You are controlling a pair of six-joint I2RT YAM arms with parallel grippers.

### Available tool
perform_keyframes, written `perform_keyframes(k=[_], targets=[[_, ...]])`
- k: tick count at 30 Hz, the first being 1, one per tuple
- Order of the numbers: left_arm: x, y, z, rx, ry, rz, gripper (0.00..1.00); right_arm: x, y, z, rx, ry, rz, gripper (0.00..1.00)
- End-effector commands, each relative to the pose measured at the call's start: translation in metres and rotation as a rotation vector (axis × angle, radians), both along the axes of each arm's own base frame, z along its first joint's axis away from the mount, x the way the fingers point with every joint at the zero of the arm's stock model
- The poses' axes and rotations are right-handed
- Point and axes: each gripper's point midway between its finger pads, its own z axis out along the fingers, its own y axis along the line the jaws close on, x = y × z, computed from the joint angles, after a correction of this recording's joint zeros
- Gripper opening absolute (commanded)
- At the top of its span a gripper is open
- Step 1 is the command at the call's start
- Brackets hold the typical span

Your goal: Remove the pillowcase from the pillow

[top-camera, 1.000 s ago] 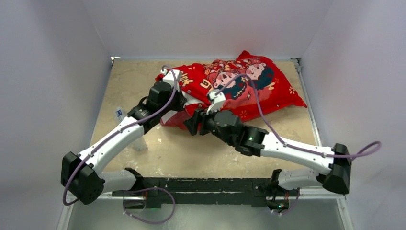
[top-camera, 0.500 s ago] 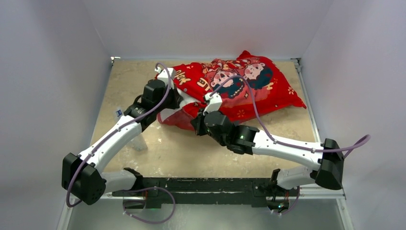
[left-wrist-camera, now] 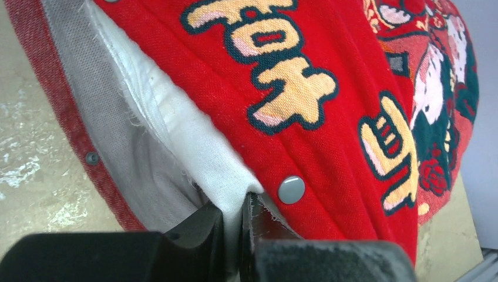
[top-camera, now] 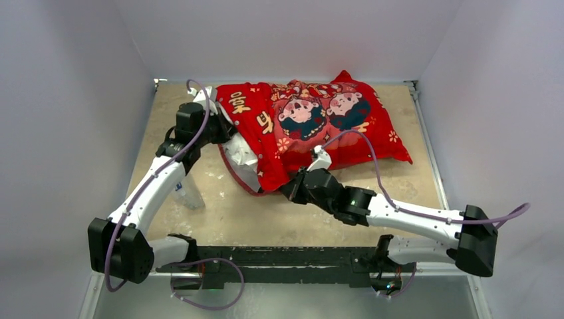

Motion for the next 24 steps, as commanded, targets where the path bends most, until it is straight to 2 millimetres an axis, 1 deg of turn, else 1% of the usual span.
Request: perform_keyframes(k=[1, 5, 8, 10, 11, 12, 14, 16, 17, 19, 20, 21, 23, 24], targets=[[0.011, -0.005, 0.058, -0.069, -0.191, -0.039, 0.00, 0.031, -0.034, -0.017, 0.032, 0.105, -0.226, 0.00], [0.002, -0.016, 0.063, -0.074, -0.196, -0.129, 0.00, 0.085, -0.085, -0.017, 0.042, 0.056, -0.415, 0.00], [-0.004, -0.018, 0.059, -0.059, -0.185, -0.161, 0.00, 0.116, -0.131, -0.012, 0.039, 0.033, -0.607, 0.00], [-0.011, -0.016, 0.053, -0.038, -0.165, -0.166, 0.00, 0.126, -0.155, -0.004, 0.042, 0.011, -0.699, 0.00], [-0.015, -0.014, 0.051, -0.031, -0.164, -0.168, 0.00, 0.128, -0.163, 0.001, 0.041, -0.003, -0.719, 0.00], [-0.020, -0.013, 0.048, -0.024, -0.163, -0.170, 0.00, 0.130, -0.166, 0.008, 0.045, -0.028, -0.716, 0.00], [-0.033, -0.009, 0.045, -0.012, -0.174, -0.171, 0.00, 0.130, -0.165, 0.018, 0.038, -0.059, -0.683, 0.04], [-0.047, -0.005, 0.044, -0.001, -0.190, -0.173, 0.00, 0.131, -0.159, 0.024, 0.001, -0.096, -0.610, 0.08], [-0.054, -0.003, 0.041, 0.002, -0.191, -0.177, 0.00, 0.132, -0.157, 0.029, -0.024, -0.127, -0.579, 0.11], [-0.064, -0.003, 0.036, -0.008, -0.194, -0.187, 0.00, 0.128, -0.143, 0.041, -0.033, -0.177, -0.463, 0.18], [-0.069, -0.006, 0.034, -0.020, -0.195, -0.208, 0.00, 0.124, -0.134, 0.053, -0.018, -0.214, -0.400, 0.25], [-0.073, -0.009, 0.033, -0.029, -0.194, -0.227, 0.00, 0.119, -0.128, 0.066, 0.005, -0.245, -0.355, 0.35], [-0.077, -0.011, 0.034, -0.028, -0.197, -0.252, 0.00, 0.110, -0.119, 0.102, 0.055, -0.321, -0.283, 0.54], [-0.077, -0.011, 0.035, -0.025, -0.199, -0.254, 0.00, 0.105, -0.114, 0.121, 0.074, -0.363, -0.241, 0.60]])
